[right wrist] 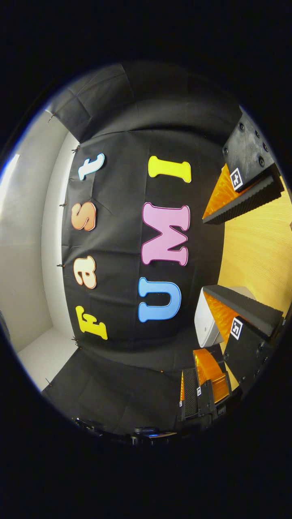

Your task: Press the lid of the desktop garbage bin to open it, pick up the crumpled paper on the desktop and throw it into the bin, then pick up the pop can on the desktop and drop it into the bin, and finally close the garbage bin lid.

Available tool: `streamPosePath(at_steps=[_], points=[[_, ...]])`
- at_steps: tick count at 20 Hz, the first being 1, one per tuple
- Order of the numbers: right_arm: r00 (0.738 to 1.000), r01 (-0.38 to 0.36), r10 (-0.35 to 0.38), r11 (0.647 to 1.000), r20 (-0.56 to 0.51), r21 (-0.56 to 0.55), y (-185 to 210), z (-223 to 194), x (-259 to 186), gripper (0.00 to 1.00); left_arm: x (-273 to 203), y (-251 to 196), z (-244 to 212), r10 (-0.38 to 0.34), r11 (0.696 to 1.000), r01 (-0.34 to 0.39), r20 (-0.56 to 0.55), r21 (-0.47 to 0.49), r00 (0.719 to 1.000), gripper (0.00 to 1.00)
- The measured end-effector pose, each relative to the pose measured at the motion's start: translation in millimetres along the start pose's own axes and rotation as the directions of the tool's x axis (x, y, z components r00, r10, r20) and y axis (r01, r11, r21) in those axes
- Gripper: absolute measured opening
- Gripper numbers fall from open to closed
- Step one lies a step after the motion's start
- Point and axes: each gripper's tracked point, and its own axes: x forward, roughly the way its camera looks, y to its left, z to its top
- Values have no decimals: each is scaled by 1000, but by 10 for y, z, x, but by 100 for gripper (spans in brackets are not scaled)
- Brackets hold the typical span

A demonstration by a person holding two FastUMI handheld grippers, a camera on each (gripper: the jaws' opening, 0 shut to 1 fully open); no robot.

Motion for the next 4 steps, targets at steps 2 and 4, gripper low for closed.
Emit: streamPosePath(at_steps=[2, 4], points=[[1000, -1, 1, 1000, 13, -3, -1, 23, -10, 96, 11, -42, 30, -3, 1000, 3, 7, 2, 1000, 95], [1000, -6, 6, 1000, 18, -12, -4, 16, -1, 97, 23, -78, 37, -8, 1000, 8, 9, 3, 1000, 95]])
